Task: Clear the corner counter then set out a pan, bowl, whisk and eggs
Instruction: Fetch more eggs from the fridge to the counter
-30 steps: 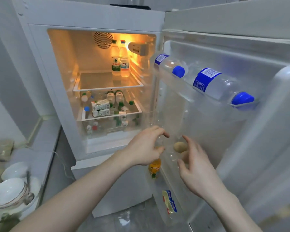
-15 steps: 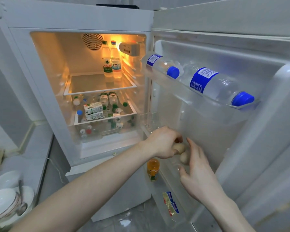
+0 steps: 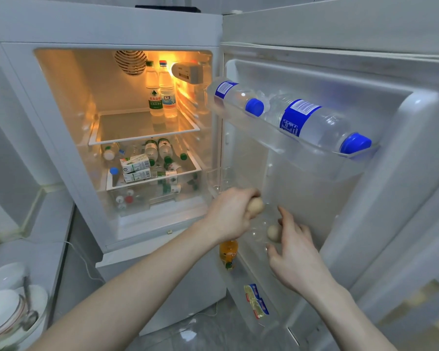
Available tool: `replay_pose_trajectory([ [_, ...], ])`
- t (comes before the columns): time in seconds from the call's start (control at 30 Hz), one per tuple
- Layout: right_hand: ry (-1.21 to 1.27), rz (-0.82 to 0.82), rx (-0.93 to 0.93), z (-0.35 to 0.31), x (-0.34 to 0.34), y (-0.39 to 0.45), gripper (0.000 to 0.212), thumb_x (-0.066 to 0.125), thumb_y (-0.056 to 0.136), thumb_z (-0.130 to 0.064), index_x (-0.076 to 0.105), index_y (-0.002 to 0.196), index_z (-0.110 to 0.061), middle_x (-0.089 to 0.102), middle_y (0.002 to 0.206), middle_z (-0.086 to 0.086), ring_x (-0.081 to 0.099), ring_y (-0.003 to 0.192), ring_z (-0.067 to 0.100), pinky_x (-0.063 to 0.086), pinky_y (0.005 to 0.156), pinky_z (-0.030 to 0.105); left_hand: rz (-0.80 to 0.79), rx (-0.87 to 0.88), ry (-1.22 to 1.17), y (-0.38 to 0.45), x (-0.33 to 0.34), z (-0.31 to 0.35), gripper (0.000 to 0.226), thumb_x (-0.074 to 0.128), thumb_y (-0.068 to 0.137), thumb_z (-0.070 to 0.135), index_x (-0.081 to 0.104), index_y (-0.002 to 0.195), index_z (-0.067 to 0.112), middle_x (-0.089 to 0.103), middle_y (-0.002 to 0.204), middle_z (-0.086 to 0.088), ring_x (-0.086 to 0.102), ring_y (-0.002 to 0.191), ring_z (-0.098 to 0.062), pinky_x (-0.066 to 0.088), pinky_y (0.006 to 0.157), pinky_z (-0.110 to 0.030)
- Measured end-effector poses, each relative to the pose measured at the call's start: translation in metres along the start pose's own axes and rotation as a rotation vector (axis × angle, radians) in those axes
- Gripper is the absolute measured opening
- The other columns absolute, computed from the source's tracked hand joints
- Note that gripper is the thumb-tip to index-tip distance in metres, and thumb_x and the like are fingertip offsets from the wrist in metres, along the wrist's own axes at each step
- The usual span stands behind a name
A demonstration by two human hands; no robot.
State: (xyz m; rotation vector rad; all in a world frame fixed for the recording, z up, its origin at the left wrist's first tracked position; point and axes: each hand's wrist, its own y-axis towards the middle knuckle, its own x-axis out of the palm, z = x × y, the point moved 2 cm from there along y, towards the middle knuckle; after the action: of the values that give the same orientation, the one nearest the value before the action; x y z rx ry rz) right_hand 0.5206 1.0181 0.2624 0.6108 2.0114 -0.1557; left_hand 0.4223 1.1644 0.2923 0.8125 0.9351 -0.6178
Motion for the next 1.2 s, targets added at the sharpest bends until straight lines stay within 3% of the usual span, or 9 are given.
replay_pose_trajectory([
  [0.17,-0.223,-0.028,-0.04,-0.002,-0.001,0.014,0.054,0.053,0.089,-0.015,0.049,0.143,-0.021,0.055,0.133,0.006,0.044,0.123,0.031,0.039,0.105,0.037,0.083,-0.185,-0.199,-0.04,-0.024,-0.026,0.041,0.074,0.089,0.029,0.058,0.127,0.034,0.068,0.117,0.006,0.063,0.102,-0.018,0.053,0.092,-0.041],
  [0.37,-0.351,-0.124,-0.07,-0.01,-0.006,0.036,0.041,0.056,0.086,-0.007,0.066,0.125,-0.017,0.056,0.125,0.007,0.053,0.118,0.029,0.046,0.097,0.032,0.124,-0.238,-0.34,-0.086,-0.047,-0.038,0.038,0.076,0.088,0.025,0.061,0.121,0.038,0.068,0.109,0.015,0.066,0.092,-0.005,0.058,0.085,-0.037],
  [0.5,-0.463,-0.142,-0.078,-0.016,-0.006,0.039,0.027,0.059,0.088,-0.008,0.07,0.112,-0.014,0.057,0.12,0.009,0.056,0.11,0.031,0.051,0.091,0.035,0.148,-0.264,-0.367,-0.108,-0.055,-0.042,0.036,0.076,0.088,0.024,0.061,0.117,0.039,0.068,0.107,0.018,0.066,0.093,-0.005,0.058,0.084,-0.038],
  [0.67,-0.549,-0.18,-0.086,-0.025,-0.008,0.034,0.026,0.054,0.086,-0.006,0.068,0.107,-0.013,0.068,0.111,0.011,0.058,0.109,0.033,0.053,0.089,0.035,0.16,-0.289,-0.379,-0.131,-0.061,-0.046,0.038,0.076,0.088,0.023,0.06,0.117,0.042,0.068,0.108,0.021,0.065,0.097,-0.005,0.058,0.083,-0.036],
  [0.87,-0.332,-0.124,0.027,-0.023,-0.017,0.025,0.024,0.061,0.075,-0.015,0.063,0.098,-0.022,0.068,0.105,0.006,0.064,0.097,0.031,0.052,0.075,0.031,0.19,-0.359,-0.435,-0.156,-0.066,-0.049,0.039,0.078,0.087,0.02,0.063,0.118,0.039,0.068,0.111,0.019,0.066,0.093,-0.001,0.056,0.081,-0.021],
  [0.93,-0.269,-0.113,0.049,-0.022,-0.018,0.021,0.022,0.066,0.072,-0.02,0.063,0.093,-0.025,0.068,0.1,0.004,0.064,0.093,0.029,0.048,0.071,0.029,0.198,-0.392,-0.465,-0.164,-0.068,-0.05,0.039,0.078,0.087,0.02,0.064,0.118,0.039,0.069,0.112,0.017,0.067,0.092,-0.001,0.058,0.081,-0.023],
  [1.0,-0.201,-0.078,0.064,-0.022,-0.021,0.016,0.024,0.069,0.07,-0.021,0.066,0.093,-0.027,0.07,0.097,0.001,0.065,0.093,0.028,0.046,0.071,0.028,0.203,-0.416,-0.475,-0.17,-0.069,-0.05,0.038,0.079,0.087,0.021,0.063,0.117,0.04,0.069,0.112,0.016,0.068,0.091,-0.002,0.059,0.081,-0.026],
  [1.07,-0.13,-0.018,0.034,-0.028,-0.025,0.012,0.029,0.074,0.07,-0.021,0.072,0.098,-0.027,0.072,0.095,-0.002,0.066,0.096,0.026,0.046,0.074,0.027,0.232,-0.445,-0.481,-0.179,-0.071,-0.049,0.038,0.079,0.087,0.019,0.064,0.116,0.039,0.069,0.112,0.017,0.067,0.094,0.0,0.056,0.077,-0.018],
  [1.2,0.19,0.097,-0.027,-0.048,-0.038,0.003,0.026,0.079,0.07,-0.02,0.078,0.092,-0.034,0.072,0.082,-0.015,0.068,0.085,0.007,0.047,0.073,0.023,0.3,-0.504,-0.529,-0.193,-0.078,-0.043,0.037,0.079,0.086,0.013,0.067,0.113,0.035,0.07,0.109,0.017,0.066,0.099,0.001,0.05,0.073,-0.007],
])
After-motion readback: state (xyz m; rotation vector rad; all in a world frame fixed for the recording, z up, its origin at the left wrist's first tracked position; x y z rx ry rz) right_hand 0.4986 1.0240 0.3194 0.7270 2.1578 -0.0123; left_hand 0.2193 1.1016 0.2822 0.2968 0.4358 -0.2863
